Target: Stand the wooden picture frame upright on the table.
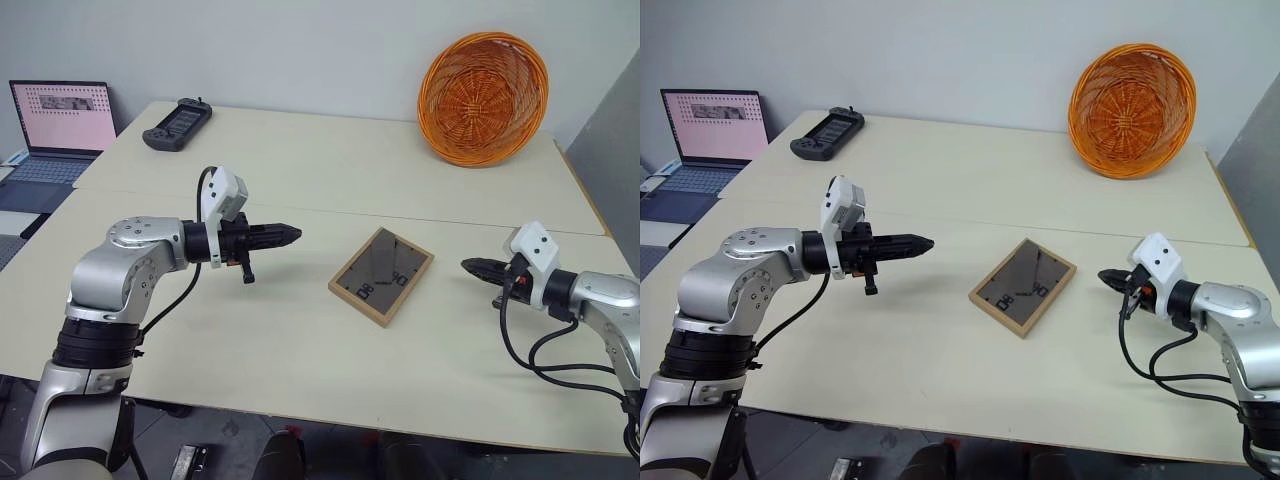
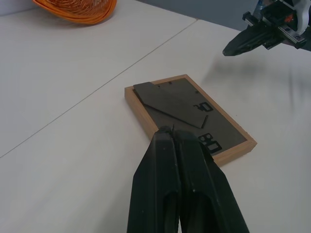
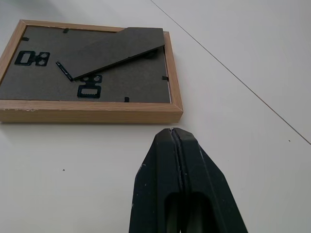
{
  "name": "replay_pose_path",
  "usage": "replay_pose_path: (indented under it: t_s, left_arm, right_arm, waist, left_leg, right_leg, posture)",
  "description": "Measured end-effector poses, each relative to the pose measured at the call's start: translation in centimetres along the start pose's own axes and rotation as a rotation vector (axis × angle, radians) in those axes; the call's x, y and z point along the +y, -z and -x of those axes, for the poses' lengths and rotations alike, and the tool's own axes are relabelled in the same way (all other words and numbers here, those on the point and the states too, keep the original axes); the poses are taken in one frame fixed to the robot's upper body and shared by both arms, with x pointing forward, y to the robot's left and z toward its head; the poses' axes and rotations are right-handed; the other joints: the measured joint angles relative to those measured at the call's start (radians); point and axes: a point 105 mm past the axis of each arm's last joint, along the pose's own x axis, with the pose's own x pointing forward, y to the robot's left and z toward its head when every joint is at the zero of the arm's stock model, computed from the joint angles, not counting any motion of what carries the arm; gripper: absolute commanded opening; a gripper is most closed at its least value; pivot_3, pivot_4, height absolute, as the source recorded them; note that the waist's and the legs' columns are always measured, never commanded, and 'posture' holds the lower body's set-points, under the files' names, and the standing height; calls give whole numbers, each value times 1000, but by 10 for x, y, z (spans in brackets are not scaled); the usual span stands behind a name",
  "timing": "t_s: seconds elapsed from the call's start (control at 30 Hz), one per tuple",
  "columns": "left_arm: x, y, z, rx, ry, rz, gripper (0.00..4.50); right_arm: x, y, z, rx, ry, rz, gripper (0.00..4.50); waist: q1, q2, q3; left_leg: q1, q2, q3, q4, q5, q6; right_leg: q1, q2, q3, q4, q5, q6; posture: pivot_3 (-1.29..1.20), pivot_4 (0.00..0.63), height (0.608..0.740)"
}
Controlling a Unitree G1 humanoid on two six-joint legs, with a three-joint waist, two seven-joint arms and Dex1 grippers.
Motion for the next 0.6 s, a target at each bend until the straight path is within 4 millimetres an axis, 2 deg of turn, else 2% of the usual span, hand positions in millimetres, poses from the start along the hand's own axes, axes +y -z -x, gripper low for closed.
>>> replay_pose_path:
  t_s: [0.6]
  left_arm:
    - [4,3,0,9,-13,-17,22]
  right_arm:
    - [0,-3,-4,-20,37,-10,0]
  waist:
    - [0,0,0]
  left_leg:
    - [0,0,0,1,0,0]
  right_leg:
    - [0,0,0,1,0,0]
  posture:
    - [0,150,740]
